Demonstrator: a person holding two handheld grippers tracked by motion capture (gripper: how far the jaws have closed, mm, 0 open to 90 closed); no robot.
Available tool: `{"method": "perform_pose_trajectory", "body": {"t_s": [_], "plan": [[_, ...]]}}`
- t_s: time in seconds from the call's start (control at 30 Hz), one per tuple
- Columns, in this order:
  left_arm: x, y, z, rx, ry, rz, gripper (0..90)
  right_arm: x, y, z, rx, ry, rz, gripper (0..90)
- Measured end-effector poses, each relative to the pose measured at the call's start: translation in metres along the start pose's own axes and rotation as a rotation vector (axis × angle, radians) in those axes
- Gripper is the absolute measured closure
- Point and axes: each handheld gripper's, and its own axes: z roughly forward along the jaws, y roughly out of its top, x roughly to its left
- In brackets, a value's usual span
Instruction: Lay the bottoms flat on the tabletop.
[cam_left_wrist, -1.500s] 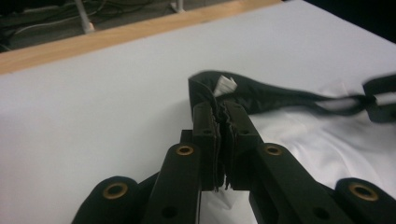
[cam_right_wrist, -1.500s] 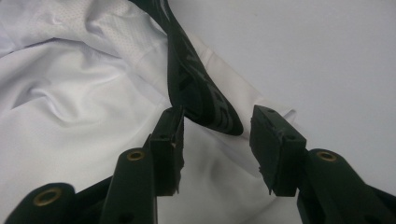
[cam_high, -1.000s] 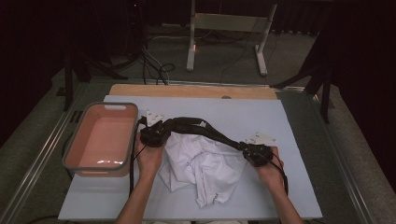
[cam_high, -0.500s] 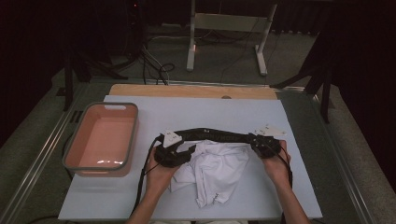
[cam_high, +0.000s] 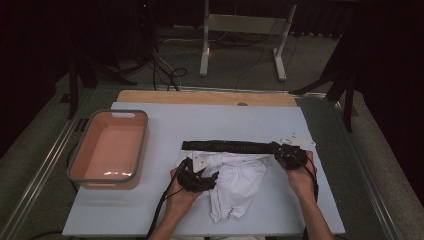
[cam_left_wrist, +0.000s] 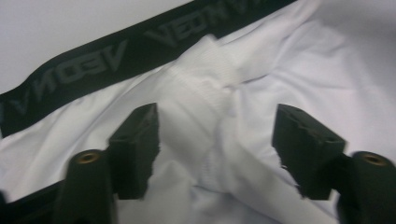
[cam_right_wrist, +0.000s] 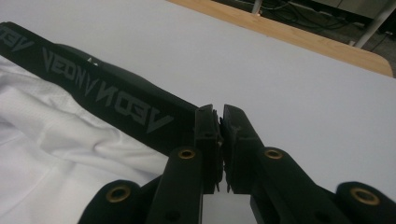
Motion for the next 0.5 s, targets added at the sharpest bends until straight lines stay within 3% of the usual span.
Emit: {"method": "perform_pose_trajectory", "body": {"t_s": [0.1,0.2,0.27,0.33,0.43,0.5], "plan": [[0.001,-0.001,0.005,0.025,-0.001,0.011,23.7,-0.003,-0.001,-0.001,-0.003,-0.005,0.006,84.8],[-0.002,-0.003,0.012,0.077,0.001,0.055,27.0,-0.006,-0.002,-0.002,-0.001,-0.009,0.018,84.9],[-0.004,-0.005,0.015,0.096,0.0,0.081,37.9,-0.007,-0.003,-0.002,0.0,-0.009,0.018,84.8],[-0.004,-0.005,0.013,0.109,-0.035,0.095,51.1,-0.007,-0.002,-0.003,-0.001,-0.006,0.018,84.8],[-0.006,-0.006,0.01,0.114,-0.032,0.118,66.0,-0.006,-0.002,-0.003,-0.003,-0.008,0.017,84.9],[-0.004,-0.007,0.008,0.109,-0.043,0.101,74.9,-0.006,-0.003,-0.004,-0.003,-0.009,0.02,84.9]]}}
